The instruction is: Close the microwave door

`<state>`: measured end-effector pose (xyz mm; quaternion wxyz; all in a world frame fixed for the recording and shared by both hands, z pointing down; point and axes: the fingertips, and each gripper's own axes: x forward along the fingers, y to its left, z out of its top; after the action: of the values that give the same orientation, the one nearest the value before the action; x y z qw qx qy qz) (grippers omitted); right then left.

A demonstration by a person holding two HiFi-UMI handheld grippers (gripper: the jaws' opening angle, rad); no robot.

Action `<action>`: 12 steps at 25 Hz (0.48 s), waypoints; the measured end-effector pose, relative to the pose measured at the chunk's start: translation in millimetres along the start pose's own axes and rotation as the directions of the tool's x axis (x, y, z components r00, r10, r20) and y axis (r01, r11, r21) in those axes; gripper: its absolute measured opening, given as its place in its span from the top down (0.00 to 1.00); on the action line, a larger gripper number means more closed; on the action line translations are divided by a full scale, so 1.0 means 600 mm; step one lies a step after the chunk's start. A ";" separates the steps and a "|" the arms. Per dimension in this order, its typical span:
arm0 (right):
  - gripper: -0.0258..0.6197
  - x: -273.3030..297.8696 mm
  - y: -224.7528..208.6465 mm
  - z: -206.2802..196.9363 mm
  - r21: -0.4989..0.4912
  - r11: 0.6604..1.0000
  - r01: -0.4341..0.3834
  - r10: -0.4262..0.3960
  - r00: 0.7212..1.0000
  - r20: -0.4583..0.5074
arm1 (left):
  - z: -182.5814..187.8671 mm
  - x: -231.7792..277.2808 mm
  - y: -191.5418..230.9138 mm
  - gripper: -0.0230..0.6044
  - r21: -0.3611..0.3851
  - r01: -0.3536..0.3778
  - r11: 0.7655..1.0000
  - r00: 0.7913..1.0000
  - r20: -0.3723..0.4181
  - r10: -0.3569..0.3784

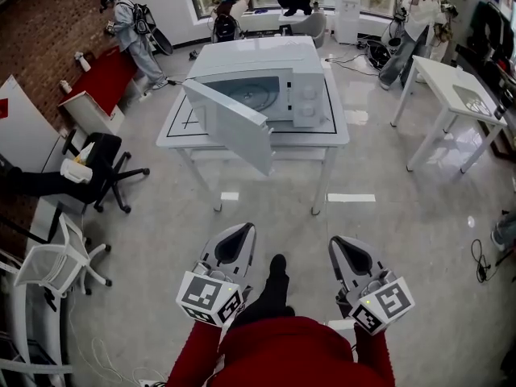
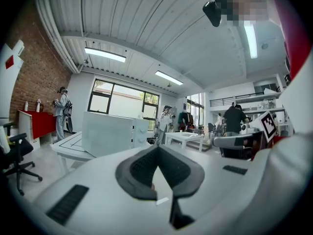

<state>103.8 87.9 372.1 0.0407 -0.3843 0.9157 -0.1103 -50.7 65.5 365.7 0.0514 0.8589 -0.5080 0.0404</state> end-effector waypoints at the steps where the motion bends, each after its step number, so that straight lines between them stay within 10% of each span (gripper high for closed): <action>1: 0.94 0.005 -0.004 -0.001 0.001 1.000 0.000 0.000 1.000 -0.006 | 0.001 0.007 0.004 0.95 -0.002 0.000 1.000 1.000 0.000 0.000; 12: 0.94 0.098 -0.074 0.027 -0.034 0.999 0.029 -0.028 0.999 0.027 | -0.006 0.105 0.080 0.95 -0.017 0.002 1.000 1.000 -0.009 -0.002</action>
<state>95.9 12.7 367.5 0.0449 -0.3993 0.9113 -0.0901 -62.5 -12.0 379.1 0.0611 0.8588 -0.5071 0.0398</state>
